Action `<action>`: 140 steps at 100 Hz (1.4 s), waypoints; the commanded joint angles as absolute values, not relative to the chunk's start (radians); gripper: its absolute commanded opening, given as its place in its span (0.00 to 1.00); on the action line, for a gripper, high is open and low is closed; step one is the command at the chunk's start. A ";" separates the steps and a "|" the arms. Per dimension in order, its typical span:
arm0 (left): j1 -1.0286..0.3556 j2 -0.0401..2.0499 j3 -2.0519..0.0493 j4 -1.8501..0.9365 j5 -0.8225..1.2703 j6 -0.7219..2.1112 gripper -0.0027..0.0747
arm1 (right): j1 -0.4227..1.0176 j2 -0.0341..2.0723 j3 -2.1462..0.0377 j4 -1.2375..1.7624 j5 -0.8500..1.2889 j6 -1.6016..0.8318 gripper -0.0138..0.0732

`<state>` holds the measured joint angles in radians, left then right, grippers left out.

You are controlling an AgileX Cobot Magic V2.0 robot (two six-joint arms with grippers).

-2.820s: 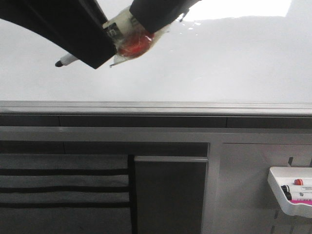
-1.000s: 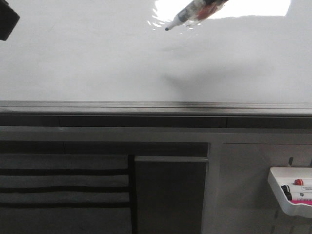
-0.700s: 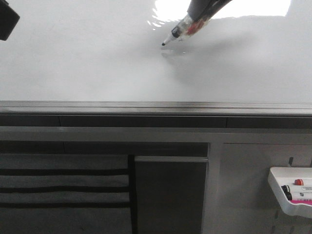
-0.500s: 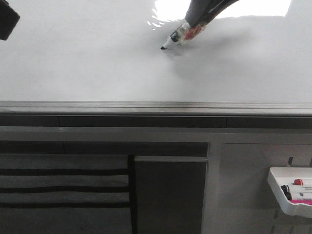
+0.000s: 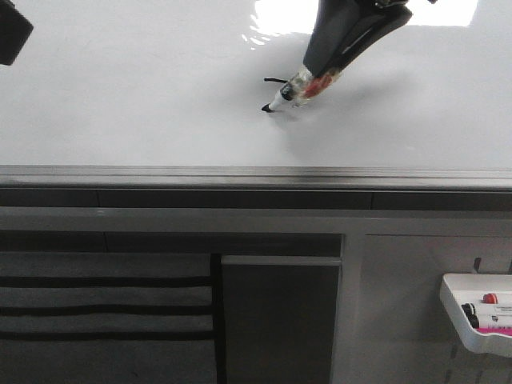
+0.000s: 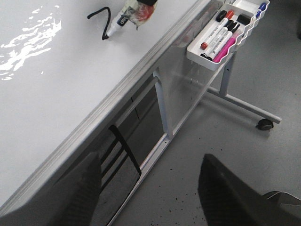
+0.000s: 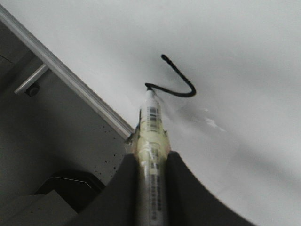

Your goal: Write number 3 on whiteboard

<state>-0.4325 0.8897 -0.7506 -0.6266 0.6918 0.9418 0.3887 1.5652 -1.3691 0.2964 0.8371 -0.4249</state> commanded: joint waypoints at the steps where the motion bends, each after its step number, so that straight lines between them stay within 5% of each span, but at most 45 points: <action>1: -0.430 0.878 -0.778 -0.666 0.642 0.934 0.58 | 0.358 1.502 -1.363 0.245 0.829 -0.416 0.14; 28: -0.430 0.878 -0.778 -0.666 0.642 0.934 0.58 | 0.477 1.561 -1.340 0.289 0.638 -0.433 0.14; 50: -0.430 0.878 -0.778 -0.666 0.642 0.934 0.58 | 0.492 1.458 -1.354 0.372 0.854 -0.540 0.14; 104: -0.430 0.878 -0.778 -0.666 0.642 0.934 0.58 | 0.516 1.137 -1.094 0.443 0.960 -1.031 0.14; 140: -0.430 0.890 -0.782 -0.774 0.635 1.052 0.58 | 0.529 1.137 -1.094 0.454 0.839 -1.187 0.14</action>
